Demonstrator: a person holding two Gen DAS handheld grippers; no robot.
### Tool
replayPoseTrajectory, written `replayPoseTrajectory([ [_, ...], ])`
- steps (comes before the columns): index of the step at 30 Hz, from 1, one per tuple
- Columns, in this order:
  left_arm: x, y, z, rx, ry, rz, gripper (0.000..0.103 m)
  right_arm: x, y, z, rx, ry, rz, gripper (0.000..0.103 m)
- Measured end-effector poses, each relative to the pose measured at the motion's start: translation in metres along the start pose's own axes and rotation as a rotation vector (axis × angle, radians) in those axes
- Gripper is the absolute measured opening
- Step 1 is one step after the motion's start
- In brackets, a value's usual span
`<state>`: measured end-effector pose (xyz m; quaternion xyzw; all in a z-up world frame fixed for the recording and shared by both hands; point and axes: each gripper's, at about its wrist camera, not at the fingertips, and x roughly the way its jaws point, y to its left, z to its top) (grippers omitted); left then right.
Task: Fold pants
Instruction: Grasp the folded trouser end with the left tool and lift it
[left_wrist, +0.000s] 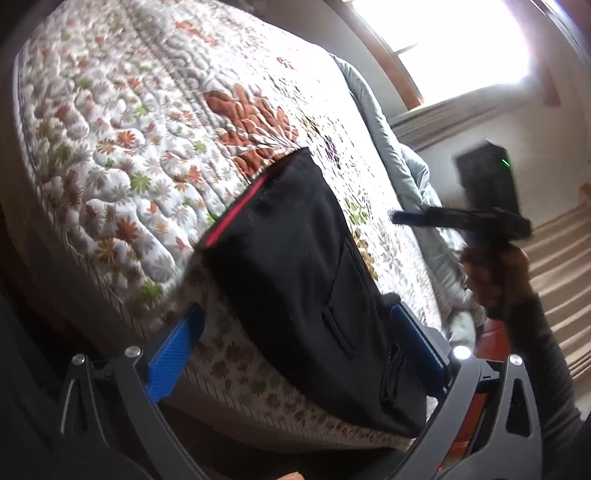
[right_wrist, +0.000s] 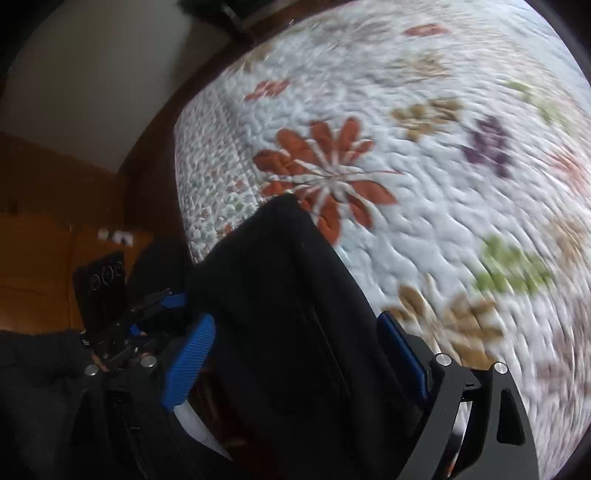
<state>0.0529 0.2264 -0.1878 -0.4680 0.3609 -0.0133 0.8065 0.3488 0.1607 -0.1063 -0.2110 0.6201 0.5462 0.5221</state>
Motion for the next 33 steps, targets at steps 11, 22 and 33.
replayPoseTrajectory([
  [11,0.024,0.022,0.014,-0.110,0.038,-0.096,0.100,0.093,-0.011,0.069,-0.086,0.217,0.200,0.091],
  [22,0.032,0.034,0.024,-0.165,0.043,-0.148,0.100,0.093,-0.042,0.071,-0.032,0.218,0.301,0.035],
  [33,0.019,0.038,0.021,-0.161,0.050,-0.027,0.047,0.086,-0.039,0.072,-0.054,0.222,0.267,0.040],
])
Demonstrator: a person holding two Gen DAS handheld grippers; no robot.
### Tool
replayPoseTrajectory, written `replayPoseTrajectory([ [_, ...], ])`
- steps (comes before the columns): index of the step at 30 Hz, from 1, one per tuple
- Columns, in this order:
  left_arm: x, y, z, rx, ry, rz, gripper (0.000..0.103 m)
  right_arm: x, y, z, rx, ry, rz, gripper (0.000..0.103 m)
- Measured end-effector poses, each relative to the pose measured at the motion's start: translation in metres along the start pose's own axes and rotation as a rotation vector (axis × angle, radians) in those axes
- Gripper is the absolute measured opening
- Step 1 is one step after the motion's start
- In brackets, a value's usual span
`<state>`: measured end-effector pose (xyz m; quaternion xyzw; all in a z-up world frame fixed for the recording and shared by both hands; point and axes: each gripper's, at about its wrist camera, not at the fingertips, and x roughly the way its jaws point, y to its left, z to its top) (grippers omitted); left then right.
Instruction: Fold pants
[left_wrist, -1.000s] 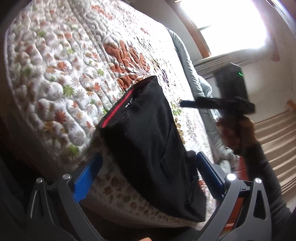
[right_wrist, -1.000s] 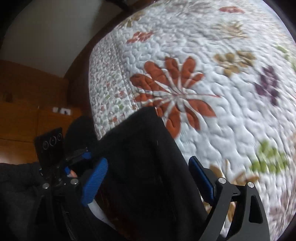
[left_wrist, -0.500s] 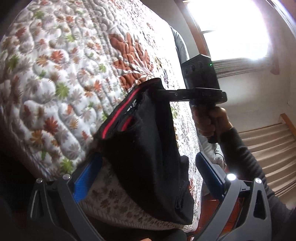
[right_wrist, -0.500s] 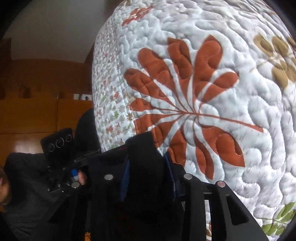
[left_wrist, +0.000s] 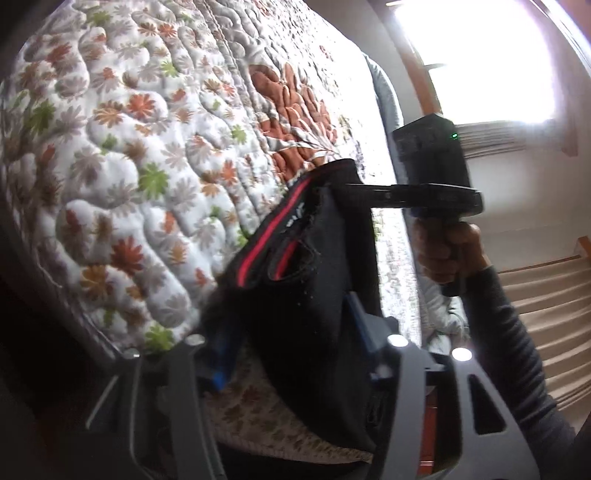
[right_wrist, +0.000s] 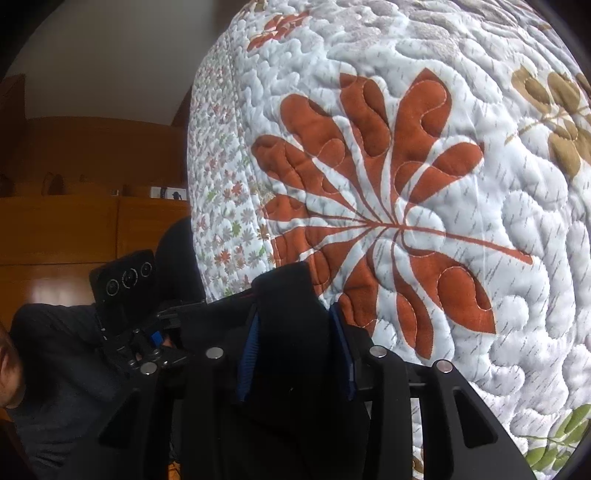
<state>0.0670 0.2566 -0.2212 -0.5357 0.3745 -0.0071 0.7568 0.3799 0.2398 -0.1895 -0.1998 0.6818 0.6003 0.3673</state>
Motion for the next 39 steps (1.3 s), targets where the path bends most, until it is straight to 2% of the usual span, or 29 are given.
replayPoseTrajectory([
  [3,-0.002,-0.003,-0.001,0.021,-0.005,0.041,0.036,0.001,0.006,0.001,-0.011,0.004,-0.047,0.040],
  [8,-0.006,-0.013,0.000,0.058,-0.006,0.053,0.029,-0.007,0.022,-0.003,-0.033,-0.018,-0.100,0.035],
  [18,-0.025,-0.072,-0.009,0.225,-0.052,0.072,0.026,-0.053,0.074,-0.035,-0.060,-0.102,-0.249,0.033],
  [28,-0.034,-0.146,-0.033,0.401,-0.075,0.046,0.025,-0.109,0.123,-0.099,-0.040,-0.229,-0.424,0.033],
  [39,-0.040,-0.202,-0.064,0.556,-0.067,0.001,0.025,-0.150,0.156,-0.170,0.016,-0.339,-0.548,0.029],
])
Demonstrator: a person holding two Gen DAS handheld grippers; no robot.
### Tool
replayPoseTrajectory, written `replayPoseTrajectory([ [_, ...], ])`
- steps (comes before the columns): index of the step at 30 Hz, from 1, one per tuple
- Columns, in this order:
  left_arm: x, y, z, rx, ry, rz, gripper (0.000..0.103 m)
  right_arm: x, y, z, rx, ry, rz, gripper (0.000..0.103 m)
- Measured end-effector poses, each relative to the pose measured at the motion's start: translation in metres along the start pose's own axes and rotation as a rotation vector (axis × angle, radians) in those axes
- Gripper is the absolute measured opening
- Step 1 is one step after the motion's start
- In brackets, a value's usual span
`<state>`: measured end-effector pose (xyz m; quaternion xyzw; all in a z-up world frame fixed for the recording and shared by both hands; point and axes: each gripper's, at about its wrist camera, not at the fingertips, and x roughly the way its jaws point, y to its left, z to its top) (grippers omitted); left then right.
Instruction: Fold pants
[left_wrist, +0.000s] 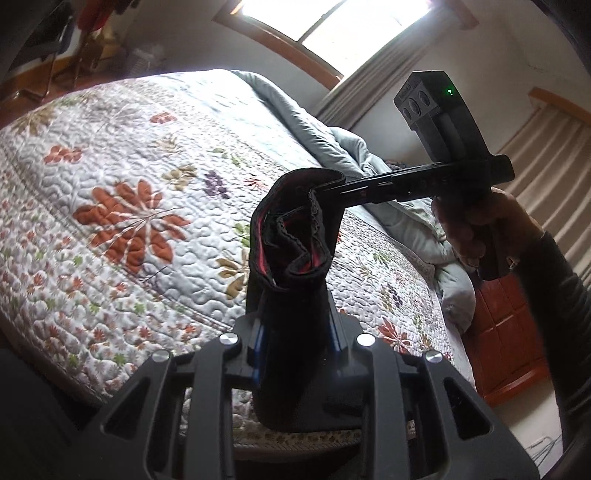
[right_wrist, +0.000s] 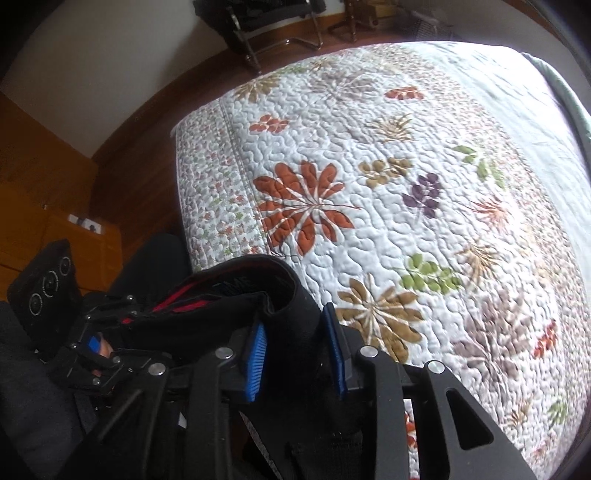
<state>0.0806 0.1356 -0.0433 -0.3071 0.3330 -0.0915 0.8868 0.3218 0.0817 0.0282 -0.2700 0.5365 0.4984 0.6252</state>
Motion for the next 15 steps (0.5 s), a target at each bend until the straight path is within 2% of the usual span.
replayPoseTrajectory([
  [15,-0.004,-0.063,-0.006,0.157,0.010,-0.046,0.025,-0.058,0.007,-0.057,0.076,-0.086,-0.125,0.026],
])
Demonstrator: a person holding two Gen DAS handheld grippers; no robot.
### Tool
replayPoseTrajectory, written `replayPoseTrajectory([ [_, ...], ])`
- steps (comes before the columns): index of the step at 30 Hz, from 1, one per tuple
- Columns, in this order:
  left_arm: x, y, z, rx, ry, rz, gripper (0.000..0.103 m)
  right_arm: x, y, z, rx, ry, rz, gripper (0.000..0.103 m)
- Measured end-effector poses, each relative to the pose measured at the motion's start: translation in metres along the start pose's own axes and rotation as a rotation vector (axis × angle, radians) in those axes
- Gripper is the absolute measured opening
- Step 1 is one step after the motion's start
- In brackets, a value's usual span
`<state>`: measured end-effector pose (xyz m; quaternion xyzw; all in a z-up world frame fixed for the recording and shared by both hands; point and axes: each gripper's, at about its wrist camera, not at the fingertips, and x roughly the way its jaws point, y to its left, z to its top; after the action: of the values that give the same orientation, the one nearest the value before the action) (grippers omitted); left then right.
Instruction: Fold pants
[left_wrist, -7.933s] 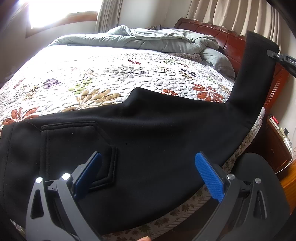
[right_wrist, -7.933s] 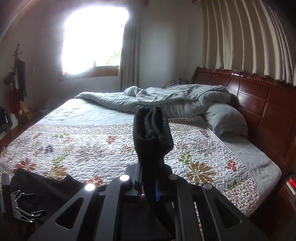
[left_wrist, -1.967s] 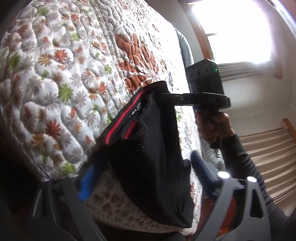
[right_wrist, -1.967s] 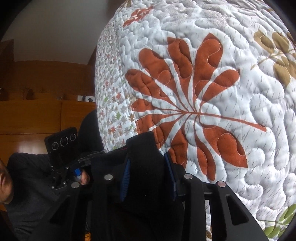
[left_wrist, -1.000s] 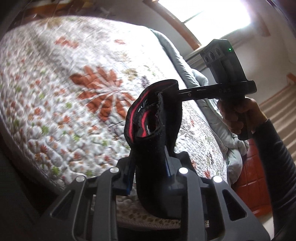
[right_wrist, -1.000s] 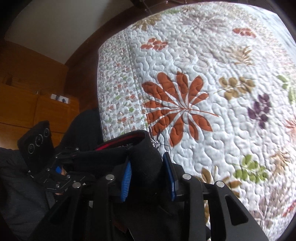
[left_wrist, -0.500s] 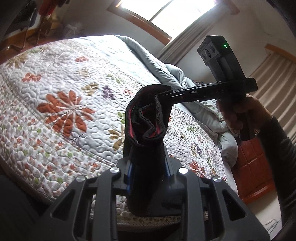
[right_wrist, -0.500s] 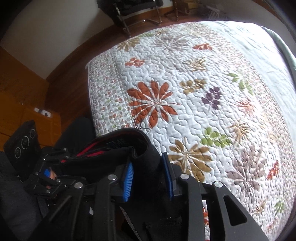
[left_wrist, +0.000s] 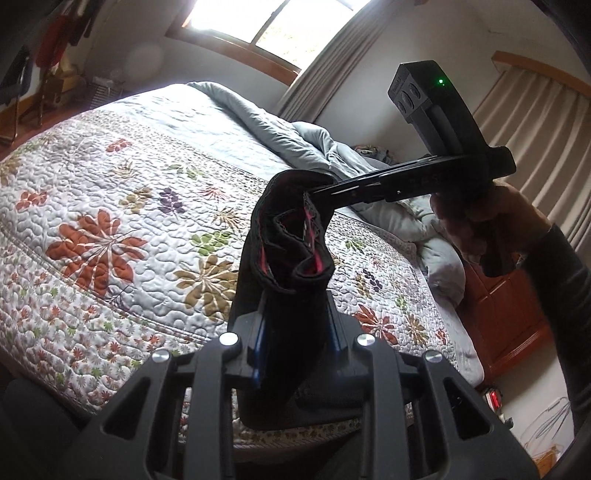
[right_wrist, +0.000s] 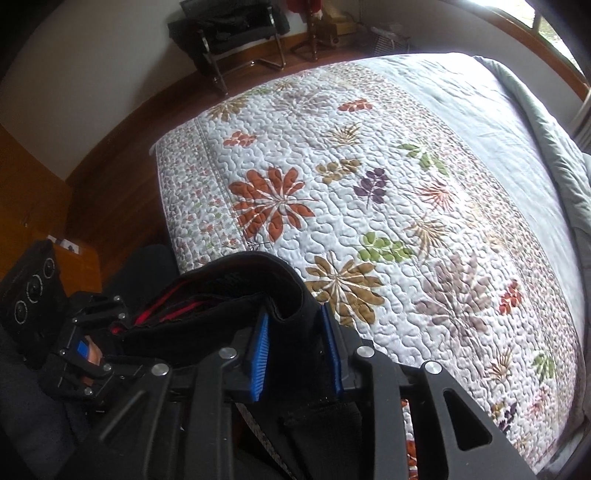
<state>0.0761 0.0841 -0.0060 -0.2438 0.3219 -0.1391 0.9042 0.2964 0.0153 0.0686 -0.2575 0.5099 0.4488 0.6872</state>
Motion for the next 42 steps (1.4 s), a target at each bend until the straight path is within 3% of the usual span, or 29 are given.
replayPoseTrajectory([
  [19,0.004,-0.057,-0.009,0.124,0.012,-0.043,0.025,-0.045,-0.007,-0.055,0.066,-0.077,-0.073,0.024],
  [42,0.032,-0.112,-0.026,0.232,0.061,-0.108,0.025,-0.071,-0.040,-0.124,0.165,-0.120,-0.102,0.023],
])
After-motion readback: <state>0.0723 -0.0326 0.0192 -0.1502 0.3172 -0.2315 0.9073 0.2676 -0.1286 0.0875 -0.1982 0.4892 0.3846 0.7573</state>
